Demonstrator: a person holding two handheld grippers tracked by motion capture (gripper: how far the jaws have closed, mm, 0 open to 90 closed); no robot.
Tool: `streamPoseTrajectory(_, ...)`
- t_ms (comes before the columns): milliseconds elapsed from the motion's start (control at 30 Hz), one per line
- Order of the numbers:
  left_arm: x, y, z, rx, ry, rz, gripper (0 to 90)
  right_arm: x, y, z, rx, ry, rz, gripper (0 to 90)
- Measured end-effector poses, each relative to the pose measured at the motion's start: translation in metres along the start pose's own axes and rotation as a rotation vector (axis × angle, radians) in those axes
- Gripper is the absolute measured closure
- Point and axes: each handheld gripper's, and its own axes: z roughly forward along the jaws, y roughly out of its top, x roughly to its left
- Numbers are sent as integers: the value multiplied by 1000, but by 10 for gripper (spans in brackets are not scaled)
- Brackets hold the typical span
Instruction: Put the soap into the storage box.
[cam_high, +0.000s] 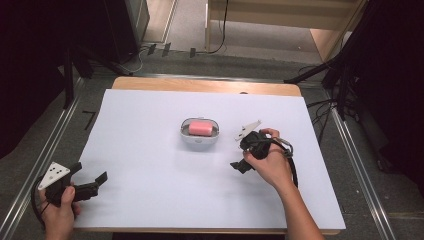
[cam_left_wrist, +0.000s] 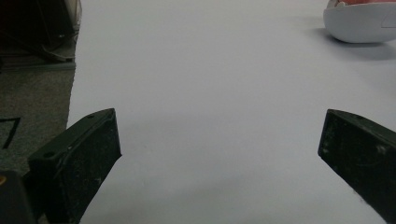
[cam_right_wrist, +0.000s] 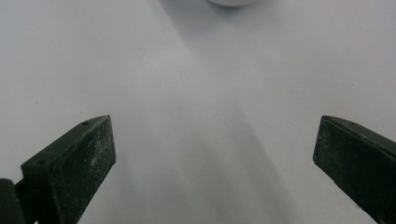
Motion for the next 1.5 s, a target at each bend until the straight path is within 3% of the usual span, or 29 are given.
streamPoseTrajectory(333,0,0,0,2,2,3,0,2,-25,-4,-32,10,44,0)
streamPoseTrajectory(533,0,0,0,4,0,7,0,3,-40,-3,-53,-20,69,0)
streamPoseTrajectory(1200,-1,0,1,10,2,11,0,3,-92,-13,-135,-33,165,0)
streamPoseTrajectory(1333,-1,0,1,10,3,12,0,3,-103,-15,-160,-14,184,0)
streamPoseTrajectory(1500,-1,0,1,11,5,10,0,2,-116,-21,-179,-35,203,0)
